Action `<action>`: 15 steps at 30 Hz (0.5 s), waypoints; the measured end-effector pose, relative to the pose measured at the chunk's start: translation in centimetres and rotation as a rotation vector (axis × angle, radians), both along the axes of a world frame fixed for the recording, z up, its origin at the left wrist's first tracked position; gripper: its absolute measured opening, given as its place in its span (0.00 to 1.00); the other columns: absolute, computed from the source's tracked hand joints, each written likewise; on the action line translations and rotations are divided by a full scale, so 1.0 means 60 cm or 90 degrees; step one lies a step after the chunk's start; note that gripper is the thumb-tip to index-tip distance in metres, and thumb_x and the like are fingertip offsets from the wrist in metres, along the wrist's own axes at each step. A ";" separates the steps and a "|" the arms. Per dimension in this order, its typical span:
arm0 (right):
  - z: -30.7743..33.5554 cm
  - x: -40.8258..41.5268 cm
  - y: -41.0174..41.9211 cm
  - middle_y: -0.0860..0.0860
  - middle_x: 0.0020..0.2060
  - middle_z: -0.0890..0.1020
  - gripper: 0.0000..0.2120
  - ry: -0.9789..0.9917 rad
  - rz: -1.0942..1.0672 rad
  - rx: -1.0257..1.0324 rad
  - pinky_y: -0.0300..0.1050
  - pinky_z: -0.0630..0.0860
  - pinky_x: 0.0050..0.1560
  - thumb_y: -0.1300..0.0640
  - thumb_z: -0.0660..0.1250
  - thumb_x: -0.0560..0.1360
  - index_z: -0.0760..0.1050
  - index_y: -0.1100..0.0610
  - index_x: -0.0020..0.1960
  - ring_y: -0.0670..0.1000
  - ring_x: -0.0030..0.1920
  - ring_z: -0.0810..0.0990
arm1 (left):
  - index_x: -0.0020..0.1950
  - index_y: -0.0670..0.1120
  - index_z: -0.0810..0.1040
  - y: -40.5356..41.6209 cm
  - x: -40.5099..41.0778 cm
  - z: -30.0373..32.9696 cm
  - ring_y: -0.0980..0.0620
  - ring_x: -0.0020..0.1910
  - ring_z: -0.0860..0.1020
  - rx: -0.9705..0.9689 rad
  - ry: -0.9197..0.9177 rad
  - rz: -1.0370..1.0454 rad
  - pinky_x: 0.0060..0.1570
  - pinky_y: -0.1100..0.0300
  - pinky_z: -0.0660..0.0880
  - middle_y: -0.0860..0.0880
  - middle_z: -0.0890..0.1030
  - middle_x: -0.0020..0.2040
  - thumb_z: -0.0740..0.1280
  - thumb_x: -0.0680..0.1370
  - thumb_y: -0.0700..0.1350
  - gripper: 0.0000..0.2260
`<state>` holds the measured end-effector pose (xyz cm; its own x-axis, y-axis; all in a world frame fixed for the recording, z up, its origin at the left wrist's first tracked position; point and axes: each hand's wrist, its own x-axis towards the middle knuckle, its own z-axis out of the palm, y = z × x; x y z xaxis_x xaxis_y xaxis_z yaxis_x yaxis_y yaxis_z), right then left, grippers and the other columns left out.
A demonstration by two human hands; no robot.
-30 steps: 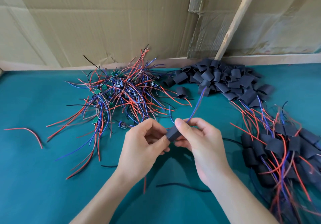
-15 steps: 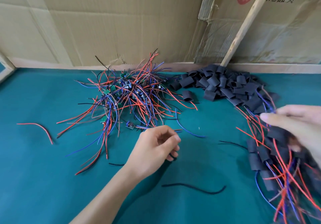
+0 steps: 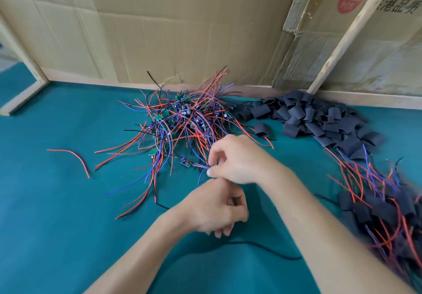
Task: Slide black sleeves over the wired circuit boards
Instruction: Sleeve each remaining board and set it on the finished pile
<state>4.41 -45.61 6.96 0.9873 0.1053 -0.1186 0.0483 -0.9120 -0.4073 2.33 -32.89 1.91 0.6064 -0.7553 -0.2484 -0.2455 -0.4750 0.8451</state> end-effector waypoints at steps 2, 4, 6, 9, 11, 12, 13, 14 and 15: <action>-0.028 0.019 0.001 0.52 0.49 0.82 0.09 0.030 -0.037 -0.040 0.50 0.79 0.55 0.51 0.78 0.69 0.78 0.48 0.39 0.57 0.53 0.79 | 0.43 0.42 0.79 0.000 -0.002 0.006 0.53 0.21 0.74 0.022 0.020 -0.031 0.22 0.64 0.71 0.51 0.78 0.25 0.64 0.73 0.41 0.05; -0.037 0.018 -0.005 0.51 0.44 0.82 0.10 0.009 -0.043 -0.036 0.51 0.79 0.53 0.51 0.78 0.69 0.77 0.48 0.36 0.56 0.51 0.79 | 0.43 0.41 0.79 -0.002 0.001 0.008 0.53 0.21 0.75 0.030 0.030 -0.040 0.22 0.65 0.72 0.51 0.78 0.25 0.63 0.73 0.41 0.06; -0.030 0.010 -0.022 0.46 0.34 0.82 0.09 -0.018 -0.031 0.000 0.46 0.77 0.46 0.50 0.79 0.69 0.81 0.49 0.35 0.50 0.43 0.79 | 0.44 0.42 0.78 -0.003 0.003 0.008 0.53 0.22 0.76 0.019 0.065 -0.033 0.22 0.64 0.72 0.51 0.79 0.26 0.62 0.74 0.39 0.05; 0.007 -0.015 -0.059 0.44 0.26 0.81 0.09 -0.070 -0.048 0.102 0.39 0.69 0.35 0.49 0.80 0.69 0.85 0.50 0.34 0.42 0.30 0.75 | 0.48 0.45 0.75 -0.003 0.003 0.004 0.52 0.23 0.78 -0.037 0.122 0.006 0.21 0.64 0.71 0.50 0.80 0.29 0.58 0.75 0.35 0.09; 0.031 -0.046 -0.086 0.46 0.27 0.82 0.08 -0.107 -0.078 0.179 0.39 0.68 0.34 0.50 0.81 0.68 0.85 0.50 0.34 0.41 0.29 0.74 | 0.51 0.44 0.74 -0.003 0.002 0.000 0.49 0.26 0.80 -0.109 0.173 0.071 0.22 0.63 0.72 0.46 0.81 0.32 0.55 0.76 0.33 0.12; 0.039 -0.066 -0.099 0.48 0.28 0.83 0.07 -0.124 -0.092 0.211 0.40 0.69 0.34 0.51 0.81 0.68 0.85 0.50 0.34 0.41 0.29 0.74 | 0.52 0.43 0.74 -0.003 0.005 -0.001 0.46 0.28 0.81 -0.163 0.209 0.114 0.23 0.62 0.73 0.43 0.82 0.34 0.54 0.77 0.32 0.12; 0.043 -0.087 -0.107 0.49 0.29 0.84 0.07 -0.139 -0.107 0.235 0.42 0.70 0.35 0.52 0.82 0.68 0.85 0.49 0.34 0.42 0.29 0.75 | 0.54 0.41 0.74 -0.004 0.007 0.000 0.44 0.31 0.82 -0.227 0.258 0.158 0.24 0.61 0.74 0.41 0.83 0.37 0.53 0.77 0.33 0.13; 0.044 -0.110 -0.110 0.49 0.29 0.83 0.07 -0.153 -0.123 0.240 0.43 0.71 0.35 0.53 0.82 0.68 0.85 0.48 0.34 0.43 0.29 0.76 | 0.56 0.40 0.74 -0.005 0.010 0.003 0.42 0.34 0.84 -0.298 0.316 0.196 0.26 0.60 0.76 0.38 0.84 0.40 0.54 0.77 0.34 0.12; 0.040 -0.132 -0.108 0.48 0.29 0.83 0.07 -0.173 -0.134 0.225 0.43 0.72 0.34 0.53 0.82 0.68 0.85 0.47 0.34 0.43 0.29 0.76 | 0.57 0.39 0.73 -0.006 0.015 0.006 0.41 0.38 0.84 -0.372 0.375 0.221 0.28 0.59 0.77 0.36 0.85 0.43 0.56 0.77 0.37 0.12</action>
<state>-3.50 -52.09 9.39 0.9818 -0.1121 0.1536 0.0258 -0.7216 -0.6918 3.20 -33.25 2.26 0.7194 -0.6571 -0.2252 0.3814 0.1027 0.9187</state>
